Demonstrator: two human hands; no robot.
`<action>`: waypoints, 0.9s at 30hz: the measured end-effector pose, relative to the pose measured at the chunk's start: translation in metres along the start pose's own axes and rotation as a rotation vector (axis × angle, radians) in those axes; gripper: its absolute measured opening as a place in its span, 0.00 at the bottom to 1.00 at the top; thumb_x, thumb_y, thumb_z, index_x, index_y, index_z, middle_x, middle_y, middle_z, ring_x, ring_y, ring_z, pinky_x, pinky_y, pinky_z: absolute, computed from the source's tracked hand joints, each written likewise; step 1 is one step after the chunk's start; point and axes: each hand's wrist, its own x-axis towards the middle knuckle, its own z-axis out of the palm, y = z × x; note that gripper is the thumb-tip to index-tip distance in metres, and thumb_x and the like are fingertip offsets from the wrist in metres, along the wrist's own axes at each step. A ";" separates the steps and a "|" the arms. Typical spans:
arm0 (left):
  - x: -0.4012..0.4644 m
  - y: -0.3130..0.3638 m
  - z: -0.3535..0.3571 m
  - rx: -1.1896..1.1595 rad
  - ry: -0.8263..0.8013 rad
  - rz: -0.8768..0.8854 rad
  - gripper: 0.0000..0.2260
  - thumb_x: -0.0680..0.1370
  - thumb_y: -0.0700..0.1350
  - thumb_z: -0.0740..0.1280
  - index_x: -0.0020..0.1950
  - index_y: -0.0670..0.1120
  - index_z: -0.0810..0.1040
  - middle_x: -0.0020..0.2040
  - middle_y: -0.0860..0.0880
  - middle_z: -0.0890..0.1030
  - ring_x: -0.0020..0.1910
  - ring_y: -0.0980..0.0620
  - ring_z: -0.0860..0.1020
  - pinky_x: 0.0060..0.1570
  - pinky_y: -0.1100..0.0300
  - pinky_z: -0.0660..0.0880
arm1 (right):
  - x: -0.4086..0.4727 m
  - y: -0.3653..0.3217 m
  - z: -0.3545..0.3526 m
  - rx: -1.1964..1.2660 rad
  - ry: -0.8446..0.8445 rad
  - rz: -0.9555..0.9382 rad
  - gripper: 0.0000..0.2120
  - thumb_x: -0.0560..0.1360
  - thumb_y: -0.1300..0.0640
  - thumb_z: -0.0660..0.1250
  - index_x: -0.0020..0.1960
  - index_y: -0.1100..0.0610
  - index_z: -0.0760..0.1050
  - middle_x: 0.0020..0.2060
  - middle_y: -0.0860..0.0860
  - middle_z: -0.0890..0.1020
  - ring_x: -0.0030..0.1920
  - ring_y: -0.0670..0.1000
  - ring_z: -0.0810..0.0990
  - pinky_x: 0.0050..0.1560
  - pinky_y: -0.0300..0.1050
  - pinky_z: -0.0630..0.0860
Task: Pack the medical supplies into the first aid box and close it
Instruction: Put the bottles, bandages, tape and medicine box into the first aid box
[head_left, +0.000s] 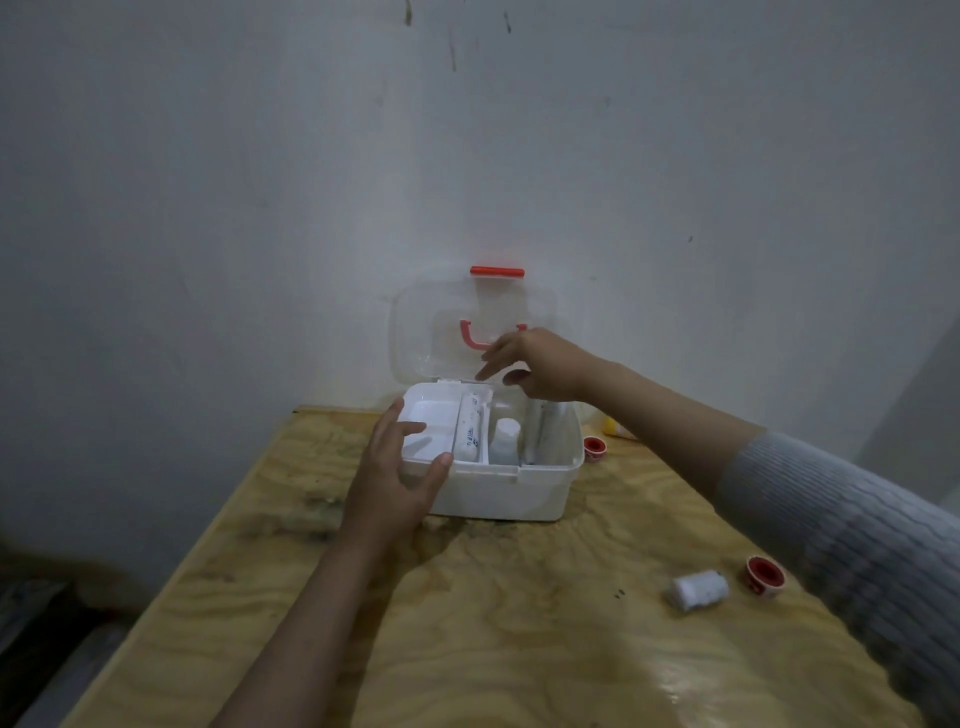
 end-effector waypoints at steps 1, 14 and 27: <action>0.000 0.001 0.000 -0.004 -0.001 -0.001 0.24 0.69 0.62 0.66 0.55 0.81 0.55 0.73 0.52 0.65 0.69 0.48 0.67 0.55 0.45 0.78 | -0.007 0.006 -0.005 0.013 0.036 0.011 0.15 0.72 0.67 0.68 0.56 0.54 0.80 0.59 0.53 0.80 0.60 0.52 0.76 0.64 0.45 0.69; 0.001 -0.006 0.003 -0.019 0.021 0.042 0.27 0.73 0.54 0.69 0.56 0.81 0.57 0.73 0.52 0.66 0.70 0.49 0.66 0.60 0.44 0.74 | -0.156 0.150 0.023 -0.134 0.087 0.518 0.13 0.72 0.55 0.69 0.56 0.53 0.77 0.54 0.54 0.80 0.52 0.53 0.78 0.50 0.50 0.77; 0.001 -0.002 0.004 0.001 0.025 0.064 0.29 0.74 0.51 0.68 0.55 0.82 0.56 0.71 0.49 0.68 0.70 0.49 0.66 0.60 0.53 0.72 | -0.161 0.180 0.077 0.234 0.374 0.814 0.15 0.71 0.58 0.69 0.57 0.58 0.72 0.51 0.58 0.81 0.48 0.58 0.79 0.48 0.50 0.76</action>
